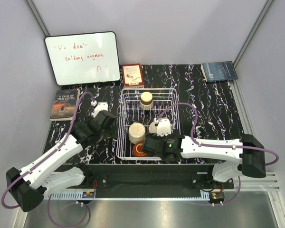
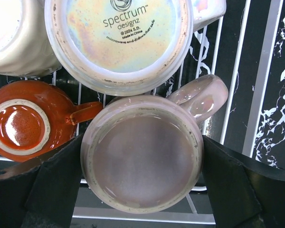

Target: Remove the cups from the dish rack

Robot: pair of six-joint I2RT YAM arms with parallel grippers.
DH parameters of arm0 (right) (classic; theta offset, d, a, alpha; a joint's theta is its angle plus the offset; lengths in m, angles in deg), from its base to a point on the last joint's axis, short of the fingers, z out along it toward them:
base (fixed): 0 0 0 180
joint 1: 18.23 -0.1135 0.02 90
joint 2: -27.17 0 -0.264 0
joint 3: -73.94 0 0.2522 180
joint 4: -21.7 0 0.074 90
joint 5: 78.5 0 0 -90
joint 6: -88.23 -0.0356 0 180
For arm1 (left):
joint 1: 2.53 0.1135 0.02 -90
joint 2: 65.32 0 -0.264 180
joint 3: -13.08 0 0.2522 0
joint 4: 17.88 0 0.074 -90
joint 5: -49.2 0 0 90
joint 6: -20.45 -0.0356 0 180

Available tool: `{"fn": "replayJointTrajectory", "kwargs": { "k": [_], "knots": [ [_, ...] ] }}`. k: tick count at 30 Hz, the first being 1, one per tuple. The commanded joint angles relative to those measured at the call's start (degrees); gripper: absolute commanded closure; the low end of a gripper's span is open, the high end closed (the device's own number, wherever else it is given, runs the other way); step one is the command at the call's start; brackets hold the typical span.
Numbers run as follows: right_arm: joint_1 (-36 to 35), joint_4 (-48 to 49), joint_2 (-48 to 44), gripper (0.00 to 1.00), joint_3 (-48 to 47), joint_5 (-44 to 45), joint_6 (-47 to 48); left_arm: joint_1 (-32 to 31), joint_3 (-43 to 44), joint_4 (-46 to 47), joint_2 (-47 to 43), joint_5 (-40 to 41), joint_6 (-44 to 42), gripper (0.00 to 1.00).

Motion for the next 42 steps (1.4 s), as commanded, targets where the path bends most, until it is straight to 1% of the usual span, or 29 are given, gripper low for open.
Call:
{"fn": "replayJointTrajectory", "kwargs": {
  "k": [1,3,4,5,7,8,10,11,12,13,14,20,27,33,38,41,42],
  "knots": [
    [-0.3,4.9,3.2,0.00,2.3,-8.8,-4.6,-0.4,0.8,1.2,0.0,-1.0,1.3,0.01],
    [-0.3,5.4,2.9,0.00,2.3,-8.7,-4.2,-0.5,0.8,1.2,0.0,-1.0,1.4,0.01],
    [-0.3,5.5,2.5,0.02,2.4,-8.6,-4.0,-0.5,0.7,1.3,0.0,-1.0,1.4,0.01],
    [-0.3,5.7,2.3,0.07,2.3,-8.3,-3.3,-0.6,0.7,1.3,0.0,-1.0,1.4,0.01],
    [-0.3,5.7,2.0,0.27,1.8,-8.1,-2.6,-0.6,0.7,1.4,0.0,-0.9,1.4,0.01],
    [-0.3,5.7,1.7,0.47,1.5,-7.9,-2.1,-0.6,0.8,1.3,0.0,-0.9,1.4,0.01],
    [-0.3,5.7,1.3,0.62,1.1,-7.8,-1.5,-0.7,0.8,1.4,-0.2,-0.7,1.4,0.01],
    [-0.3,5.6,1.3,0.75,0.9,-7.9,-1.2,-0.7,0.8,1.3,-0.2,-0.6,1.4,0.01],
    [-0.3,5.7,1.3,0.80,0.7,-7.8,-1.1,-0.7,0.8,1.4,-0.3,-0.5,1.4,0.01],
    [-0.3,5.5,1.3,0.88,0.2,-7.8,-0.5,-0.7,0.8,1.3,-0.1,-0.4,1.3,0.01],
    [-0.4,5.2,1.3,1.00,-0.2,-7.8,-0.3,-0.7,0.8,1.4,-0.1,-0.3,1.2,0.01],
    [-0.5,1.1,1.1,1.00,-5.3,-5.8,1.6,-0.7,1.0,1.9,-0.1,-0.1,0.7,0.01],
    [-1.2,-2.9,-0.8,1.00,-14.0,-2.3,4.3,-0.8,1.0,2.6,0.4,-0.2,0.1,0.01],
    [-1.1,-4.9,-1.4,1.00,-16.6,-1.7,4.4,-0.8,1.4,3.1,0.8,-0.5,0.0,0.01],
    [-1.2,-7.8,-3.6,1.00,-19.3,0.5,4.6,-0.8,2.4,3.2,1.4,-0.2,-0.3,0.01],
    [-1.1,-11.0,-4.6,1.00,-24.5,2.8,6.0,-0.8,3.0,3.1,1.3,0.1,-0.1,0.01],
    [-1.2,-11.8,-4.8,1.00,-28.1,3.4,7.3,-0.9,3.4,3.1,1.3,0.4,-0.1,0.01]
  ]
}}
